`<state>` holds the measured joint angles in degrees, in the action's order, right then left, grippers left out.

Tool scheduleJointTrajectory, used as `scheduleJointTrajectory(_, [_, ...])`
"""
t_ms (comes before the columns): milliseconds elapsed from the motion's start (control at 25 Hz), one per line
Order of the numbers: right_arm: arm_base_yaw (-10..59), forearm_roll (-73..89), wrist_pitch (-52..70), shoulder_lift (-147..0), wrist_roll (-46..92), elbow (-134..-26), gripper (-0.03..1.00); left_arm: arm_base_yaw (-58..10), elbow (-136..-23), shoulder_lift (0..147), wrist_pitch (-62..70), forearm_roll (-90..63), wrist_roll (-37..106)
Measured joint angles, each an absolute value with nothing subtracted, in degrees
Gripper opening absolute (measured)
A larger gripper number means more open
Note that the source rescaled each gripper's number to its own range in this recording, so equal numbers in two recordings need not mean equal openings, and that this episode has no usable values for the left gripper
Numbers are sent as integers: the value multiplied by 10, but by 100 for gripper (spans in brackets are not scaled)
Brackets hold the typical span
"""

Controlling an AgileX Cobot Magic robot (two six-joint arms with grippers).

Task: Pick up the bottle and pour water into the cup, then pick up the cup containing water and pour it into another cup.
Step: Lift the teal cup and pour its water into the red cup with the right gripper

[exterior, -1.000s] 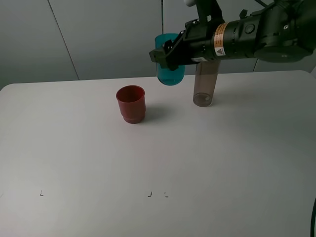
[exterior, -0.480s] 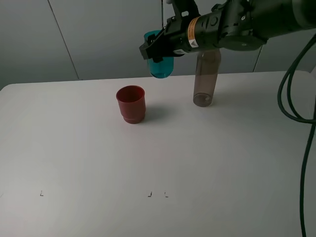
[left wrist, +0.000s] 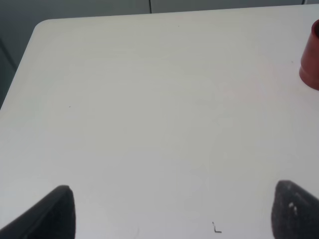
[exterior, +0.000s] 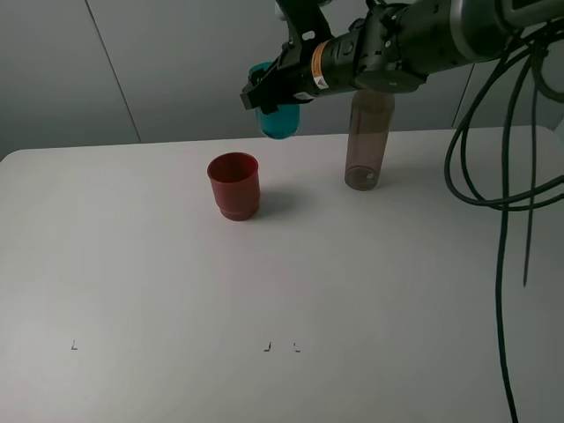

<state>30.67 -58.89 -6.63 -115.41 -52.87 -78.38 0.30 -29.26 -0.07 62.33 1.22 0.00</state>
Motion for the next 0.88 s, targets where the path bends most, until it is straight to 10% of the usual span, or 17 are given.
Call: scheduleJointTrajectory(880, [332, -593, -13, -1179, -399, -804, 9, 3, -293, -1, 623, 12, 0])
